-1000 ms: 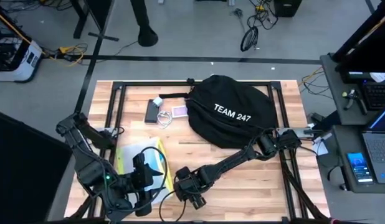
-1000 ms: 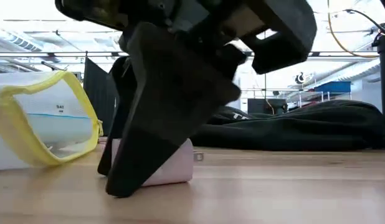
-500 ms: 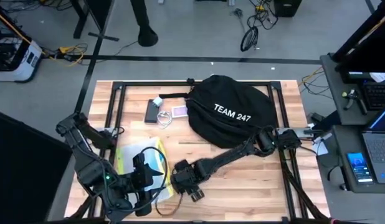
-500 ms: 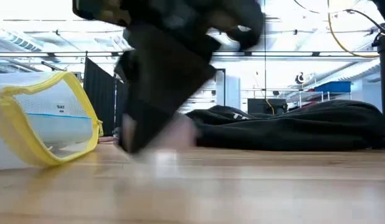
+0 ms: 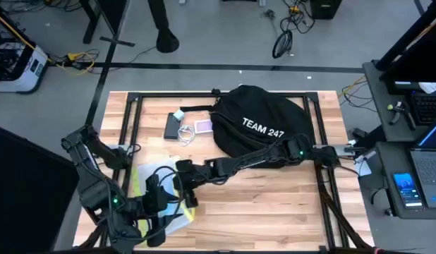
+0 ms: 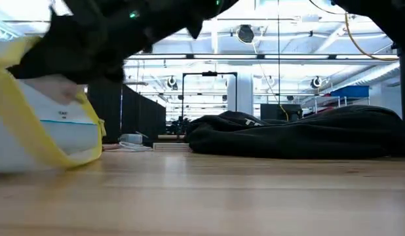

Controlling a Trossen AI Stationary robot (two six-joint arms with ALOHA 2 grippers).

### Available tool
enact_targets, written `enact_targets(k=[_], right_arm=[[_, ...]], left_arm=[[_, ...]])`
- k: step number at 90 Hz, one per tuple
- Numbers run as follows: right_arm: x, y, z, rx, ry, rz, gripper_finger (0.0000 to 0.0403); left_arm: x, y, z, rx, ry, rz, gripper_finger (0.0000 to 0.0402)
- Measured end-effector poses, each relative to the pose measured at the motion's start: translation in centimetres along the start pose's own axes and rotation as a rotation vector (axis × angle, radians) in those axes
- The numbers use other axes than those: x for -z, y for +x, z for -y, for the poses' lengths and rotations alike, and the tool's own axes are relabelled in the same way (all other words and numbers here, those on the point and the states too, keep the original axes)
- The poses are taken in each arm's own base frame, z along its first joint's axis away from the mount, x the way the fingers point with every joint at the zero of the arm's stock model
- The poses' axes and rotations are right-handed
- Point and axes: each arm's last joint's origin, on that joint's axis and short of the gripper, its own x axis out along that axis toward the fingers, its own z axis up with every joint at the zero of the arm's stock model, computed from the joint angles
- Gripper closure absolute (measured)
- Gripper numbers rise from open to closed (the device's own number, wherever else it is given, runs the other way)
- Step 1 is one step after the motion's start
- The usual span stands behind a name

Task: Unpack backpack
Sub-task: Put the pink charger cable into the green zip bag, then put the game card into the green zip bag

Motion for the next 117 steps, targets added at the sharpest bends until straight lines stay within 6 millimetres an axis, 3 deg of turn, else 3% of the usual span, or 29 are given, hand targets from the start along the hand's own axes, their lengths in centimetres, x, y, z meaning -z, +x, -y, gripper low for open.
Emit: enact_targets(k=[13, 27, 44, 54, 73, 88, 101, 117], right_arm=[[1.9, 2.0, -0.6, -0.038, 0.051, 0.030, 0.0238], [2.5, 2.5, -1.4, -0.122, 0.109, 0.016, 0.0230], [1.9, 1.4, -1.4, -0.223, 0.200, -0.055, 0.0060], [0.2, -0.9, -0.6, -0.191, 0.166, -0.112, 0.0014], [-2.8, -7.1, 0.2, -0.018, -0.055, -0.295, 0.0040], [-2.8, -10.8, 1.1, 0.060, -0.071, -0.497, 0.0053], [-1.3, -11.4, 1.4, 0.053, -0.037, -0.636, 0.0055], [2.3, -10.1, 1.8, 0.024, 0.035, -0.682, 0.0055]], left_arm=[[-0.1, 0.0, -0.1, -0.002, -0.002, 0.002, 0.0201], [-0.1, 0.1, -0.3, -0.021, 0.004, -0.006, 0.0201], [-0.1, 0.1, -0.4, -0.028, 0.005, 0.002, 0.0201], [-0.1, 0.1, -0.4, -0.032, 0.004, 0.008, 0.0201], [-0.2, 0.3, -0.6, -0.047, -0.016, 0.008, 0.0201], [-0.1, 0.9, -1.9, -0.156, -0.077, -0.033, 0.0201], [1.0, 2.0, -2.3, -0.247, -0.079, -0.086, 0.0201], [2.7, 4.7, -3.7, -0.369, -0.168, -0.138, 0.0201]])
